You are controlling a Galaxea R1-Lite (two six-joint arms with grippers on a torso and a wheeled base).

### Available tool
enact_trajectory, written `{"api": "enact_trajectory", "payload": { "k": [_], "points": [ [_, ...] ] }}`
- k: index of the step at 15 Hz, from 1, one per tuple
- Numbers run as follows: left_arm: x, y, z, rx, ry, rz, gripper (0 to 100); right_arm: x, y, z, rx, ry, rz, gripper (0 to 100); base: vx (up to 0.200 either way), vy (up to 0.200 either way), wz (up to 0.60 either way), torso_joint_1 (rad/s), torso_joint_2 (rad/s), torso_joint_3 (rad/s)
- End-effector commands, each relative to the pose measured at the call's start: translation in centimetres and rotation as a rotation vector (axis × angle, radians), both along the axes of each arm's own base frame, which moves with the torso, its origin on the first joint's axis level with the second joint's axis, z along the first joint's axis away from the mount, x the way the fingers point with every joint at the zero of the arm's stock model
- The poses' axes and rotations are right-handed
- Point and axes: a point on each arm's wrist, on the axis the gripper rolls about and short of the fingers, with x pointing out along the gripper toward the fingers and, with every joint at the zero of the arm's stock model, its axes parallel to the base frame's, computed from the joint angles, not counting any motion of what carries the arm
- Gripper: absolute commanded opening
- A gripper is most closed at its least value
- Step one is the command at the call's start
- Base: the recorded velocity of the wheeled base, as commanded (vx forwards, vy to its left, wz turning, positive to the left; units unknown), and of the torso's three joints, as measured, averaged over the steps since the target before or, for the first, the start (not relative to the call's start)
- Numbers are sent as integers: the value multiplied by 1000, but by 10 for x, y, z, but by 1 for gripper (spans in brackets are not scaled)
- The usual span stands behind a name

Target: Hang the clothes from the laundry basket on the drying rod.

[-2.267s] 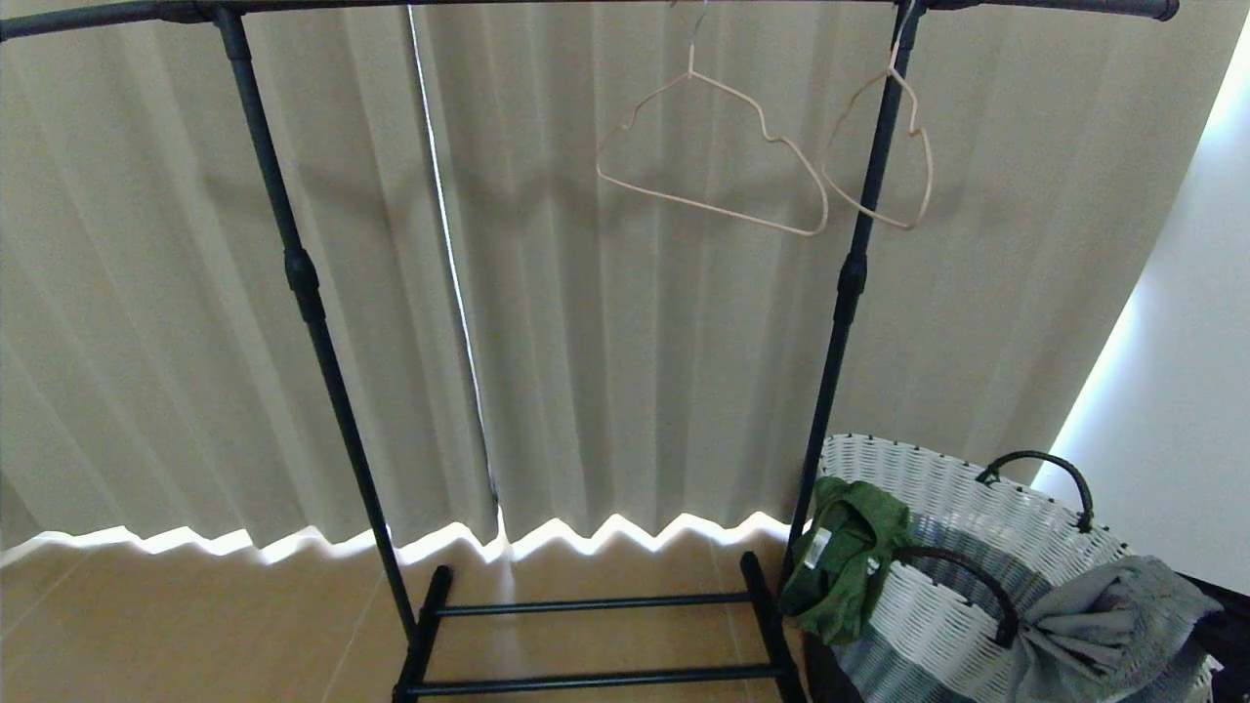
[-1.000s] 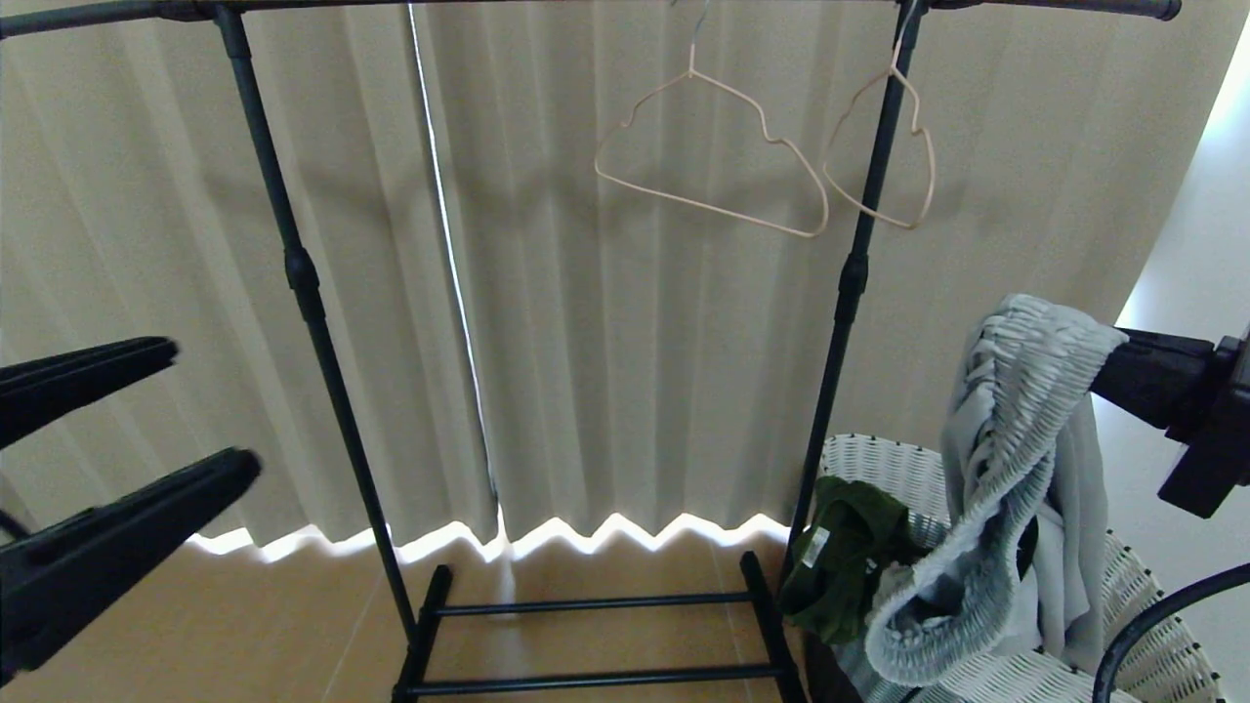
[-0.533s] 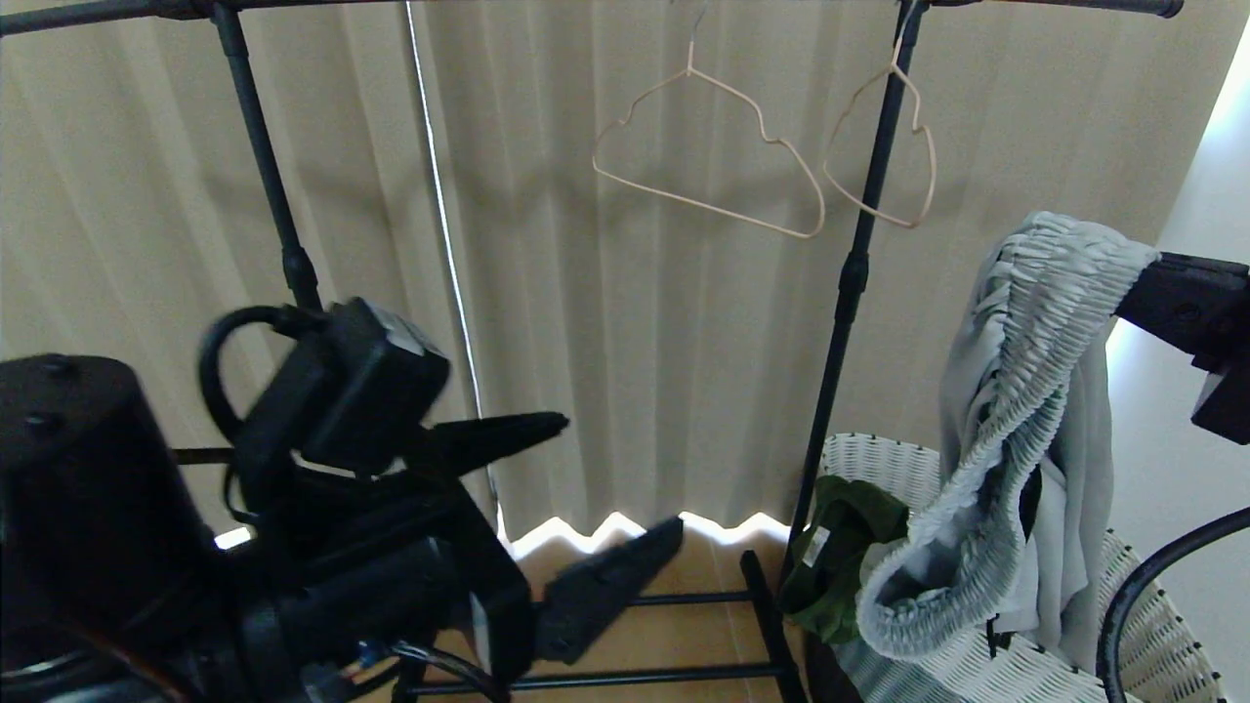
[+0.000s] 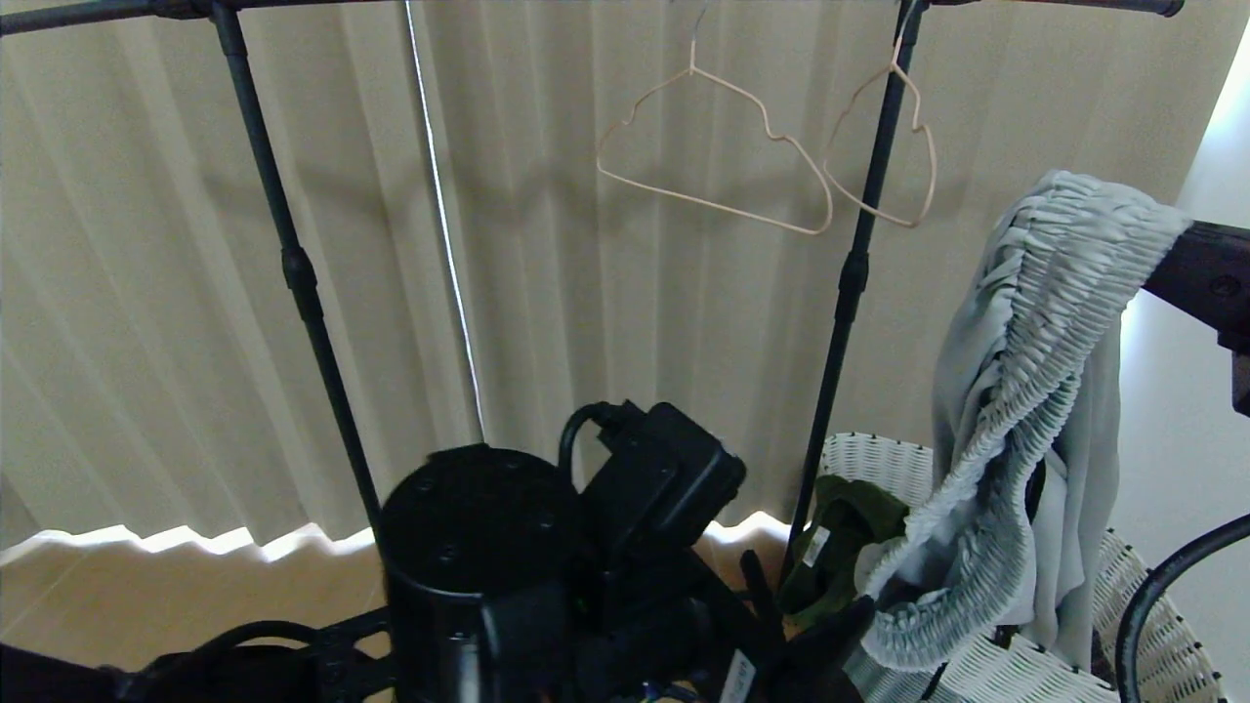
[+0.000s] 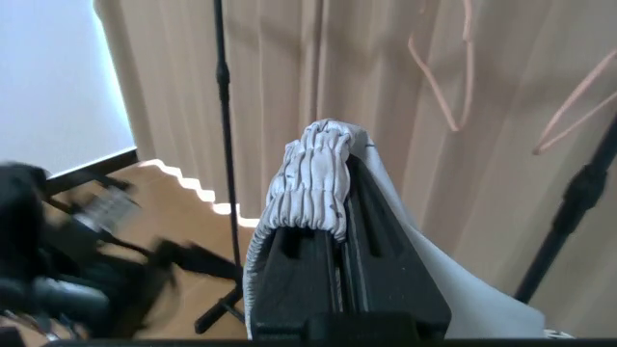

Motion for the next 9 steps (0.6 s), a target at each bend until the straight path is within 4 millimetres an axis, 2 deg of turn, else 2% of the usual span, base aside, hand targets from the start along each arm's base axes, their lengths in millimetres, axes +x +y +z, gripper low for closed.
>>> {"api": "enact_trajectory", "payload": {
  "k": [1, 5, 9],
  "points": [
    [2, -34, -14, -3, 40, -36, 100, -3, 3, 0, 3, -2, 25, 0, 0, 0, 0, 0, 0, 0],
    [14, -54, -30, 12, 60, 63, 100, -7, 0, 1, 10, -8, 28, 0, 0, 0, 0, 0, 0, 0],
    [15, -50, -46, 67, 76, 124, 100, -12, -4, 0, 21, -5, 29, 0, 0, 0, 0, 0, 0, 0]
  ]
}}
